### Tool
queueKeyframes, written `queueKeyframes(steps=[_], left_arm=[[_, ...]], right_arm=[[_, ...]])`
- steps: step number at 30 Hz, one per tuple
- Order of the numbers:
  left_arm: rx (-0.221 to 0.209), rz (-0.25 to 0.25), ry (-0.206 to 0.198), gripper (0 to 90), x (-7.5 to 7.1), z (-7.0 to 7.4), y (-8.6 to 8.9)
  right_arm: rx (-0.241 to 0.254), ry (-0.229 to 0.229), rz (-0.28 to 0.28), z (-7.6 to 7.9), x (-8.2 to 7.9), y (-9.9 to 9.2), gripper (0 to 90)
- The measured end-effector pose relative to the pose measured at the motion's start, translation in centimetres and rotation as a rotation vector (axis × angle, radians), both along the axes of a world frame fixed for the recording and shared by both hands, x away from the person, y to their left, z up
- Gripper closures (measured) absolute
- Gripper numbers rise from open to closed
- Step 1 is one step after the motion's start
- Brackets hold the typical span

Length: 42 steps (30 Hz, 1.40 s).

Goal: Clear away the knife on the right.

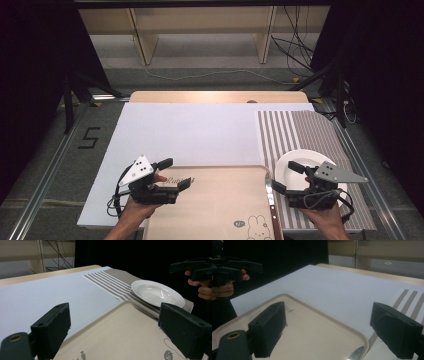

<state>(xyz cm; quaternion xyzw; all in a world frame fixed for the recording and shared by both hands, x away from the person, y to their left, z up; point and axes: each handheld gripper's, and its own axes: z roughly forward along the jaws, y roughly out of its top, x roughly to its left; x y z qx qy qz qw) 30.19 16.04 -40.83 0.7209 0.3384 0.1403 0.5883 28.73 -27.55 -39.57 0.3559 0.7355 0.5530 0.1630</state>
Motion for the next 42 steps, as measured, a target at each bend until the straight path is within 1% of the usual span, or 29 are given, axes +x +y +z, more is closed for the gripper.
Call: queueKeyframes(steps=[13,20,26,33,42], left_arm=[[-0.001,-0.004,0.002,10.9,0.0,0.0,0.0],[0.003,-0.003,0.000,10.8,0.1,0.0,0.0],[0.004,-0.001,-0.002,10.8,0.1,0.0,0.0],[0.003,0.002,-0.002,10.8,0.1,0.0,0.0],[0.002,0.002,-0.003,10.8,0.1,0.0,0.0]], right_arm=[[0.000,0.018,-0.021,-0.7,-0.7,-0.9,14.3],[0.002,-0.002,-0.027,-0.3,-0.6,-1.0,14.5],[0.004,0.003,-0.033,-0.4,-0.5,-1.0,14.7],[-0.005,0.003,-0.020,-0.5,-0.5,-0.7,14.9],[-0.008,0.006,-0.022,-0.5,-0.4,-0.7,15.1]])
